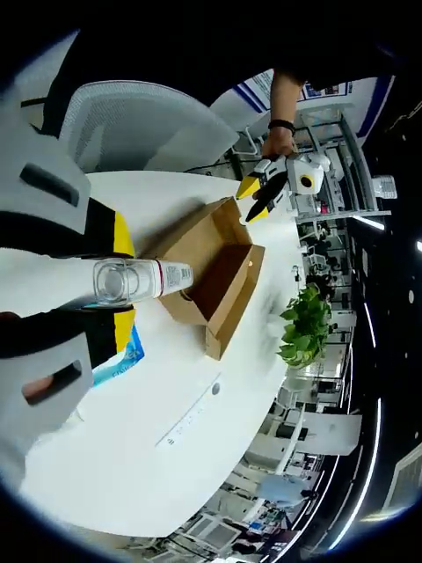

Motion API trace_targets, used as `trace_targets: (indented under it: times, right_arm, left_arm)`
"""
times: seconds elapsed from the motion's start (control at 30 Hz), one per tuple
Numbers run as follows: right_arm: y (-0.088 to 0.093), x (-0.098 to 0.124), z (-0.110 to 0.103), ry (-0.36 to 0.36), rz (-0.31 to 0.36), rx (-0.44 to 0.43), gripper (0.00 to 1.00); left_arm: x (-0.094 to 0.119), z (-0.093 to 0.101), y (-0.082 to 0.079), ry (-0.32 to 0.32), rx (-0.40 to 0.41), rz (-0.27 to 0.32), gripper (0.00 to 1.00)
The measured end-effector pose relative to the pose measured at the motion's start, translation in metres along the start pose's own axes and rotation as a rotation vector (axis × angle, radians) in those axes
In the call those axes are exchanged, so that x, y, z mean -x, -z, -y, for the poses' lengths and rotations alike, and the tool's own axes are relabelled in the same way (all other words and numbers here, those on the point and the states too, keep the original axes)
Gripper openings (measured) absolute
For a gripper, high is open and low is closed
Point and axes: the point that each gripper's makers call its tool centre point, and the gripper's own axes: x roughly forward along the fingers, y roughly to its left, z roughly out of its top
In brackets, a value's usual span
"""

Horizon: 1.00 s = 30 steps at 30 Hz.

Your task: Operate the shoe box by opening the lid, removing the specified soft item, and placing it in the target area until the item is outside and the box remains undamaged.

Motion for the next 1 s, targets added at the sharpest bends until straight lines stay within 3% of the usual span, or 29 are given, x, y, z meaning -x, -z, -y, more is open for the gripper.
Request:
trace_targets:
  times: [0.33, 0.53, 0.7, 0.87, 1.0]
  right_arm:
    - [0.02, 0.012, 0.055, 0.048, -0.132, 0.032, 0.17]
    - [0.036, 0.014, 0.086, 0.059, -0.267, 0.112, 0.17]
    - [0.056, 0.015, 0.108, 0.056, -0.433, 0.226, 0.17]
    - [0.058, 0.01, 0.128, 0.082, -0.495, 0.252, 0.17]
    - [0.063, 0.009, 0.144, 0.091, -0.59, 0.324, 0.17]
  left_arm:
    - [0.019, -0.007, 0.018, -0.059, 0.06, 0.007, 0.3]
    - [0.027, -0.014, 0.024, -0.1, 0.093, 0.018, 0.3]
    - [0.03, -0.016, 0.03, -0.113, 0.111, 0.018, 0.3]
    - [0.035, -0.02, 0.041, -0.136, 0.144, 0.014, 0.3]
    - [0.041, -0.021, 0.047, -0.151, 0.163, 0.013, 0.3]
